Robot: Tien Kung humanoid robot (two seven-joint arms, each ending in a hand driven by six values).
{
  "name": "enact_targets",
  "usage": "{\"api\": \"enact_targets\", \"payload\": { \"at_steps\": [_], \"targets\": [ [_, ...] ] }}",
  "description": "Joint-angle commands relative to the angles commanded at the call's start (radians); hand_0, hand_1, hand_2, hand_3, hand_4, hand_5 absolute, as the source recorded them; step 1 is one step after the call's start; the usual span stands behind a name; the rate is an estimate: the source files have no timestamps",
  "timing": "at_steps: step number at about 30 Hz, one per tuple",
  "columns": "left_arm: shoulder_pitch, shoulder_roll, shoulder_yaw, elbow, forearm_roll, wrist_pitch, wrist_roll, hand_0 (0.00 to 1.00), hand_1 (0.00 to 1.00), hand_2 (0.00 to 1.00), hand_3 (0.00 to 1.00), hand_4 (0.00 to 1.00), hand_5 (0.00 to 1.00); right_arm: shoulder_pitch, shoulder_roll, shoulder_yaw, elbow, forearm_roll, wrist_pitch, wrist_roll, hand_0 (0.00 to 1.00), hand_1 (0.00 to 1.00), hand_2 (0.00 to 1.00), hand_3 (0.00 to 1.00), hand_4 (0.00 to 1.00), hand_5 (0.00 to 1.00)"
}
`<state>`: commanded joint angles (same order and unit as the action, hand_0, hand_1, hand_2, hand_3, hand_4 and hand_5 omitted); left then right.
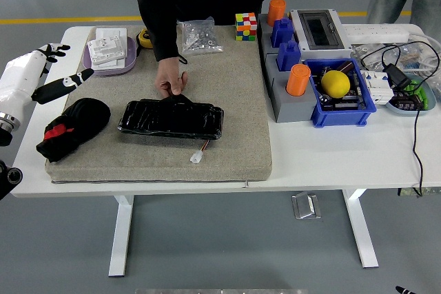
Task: Pick the rag up,wipe the panel,place it on the desk
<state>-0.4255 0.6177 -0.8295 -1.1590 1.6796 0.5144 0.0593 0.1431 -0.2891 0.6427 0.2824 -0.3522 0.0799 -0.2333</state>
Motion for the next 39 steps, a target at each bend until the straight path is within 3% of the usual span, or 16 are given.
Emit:
{"api": "enact_targets", "payload": {
  "at_steps": [3, 10, 18, 32, 39],
  "targets": [
    [-0.006, -0.012, 0.017, 0.036, -0.012, 0.015, -0.022, 0.501, 0.708, 0.821, 0.825, 0.998, 0.939, 0.0, -0.001, 0.0, 0.001, 0.0, 0.0, 0.001, 0.778, 0.672, 0.718, 0.638, 0.998, 0.558],
    [-0.038, -0.068, 0.08, 0.193, -0.052, 0.04, -0.076, 0.502, 0.708, 0.827, 0.825, 0.998, 0.924, 0.003, -0.002, -0.005, 0.002, 0.003, 0.0, 0.002, 0.778, 0.673, 0.718, 0.637, 0.998, 0.558],
    [-0.059, -0.122, 0.131, 0.317, -0.098, 0.05, -0.099, 0.503, 0.709, 0.832, 0.828, 0.998, 0.911, 0.0, -0.003, -0.01, 0.001, 0.009, 0.003, 0.002, 0.778, 0.672, 0.717, 0.637, 0.998, 0.558],
    [-0.079, -0.187, 0.212, 0.426, -0.145, 0.059, -0.104, 0.506, 0.712, 0.838, 0.829, 0.998, 0.883, -0.003, -0.006, -0.023, 0.005, 0.01, 0.004, 0.002, 0.776, 0.67, 0.717, 0.636, 0.998, 0.558],
    [-0.088, -0.206, 0.244, 0.469, -0.169, 0.062, -0.097, 0.506, 0.71, 0.839, 0.834, 0.998, 0.863, -0.004, -0.009, -0.027, 0.008, 0.009, 0.003, 0.002, 0.776, 0.67, 0.717, 0.637, 0.998, 0.559]
  ]
}}
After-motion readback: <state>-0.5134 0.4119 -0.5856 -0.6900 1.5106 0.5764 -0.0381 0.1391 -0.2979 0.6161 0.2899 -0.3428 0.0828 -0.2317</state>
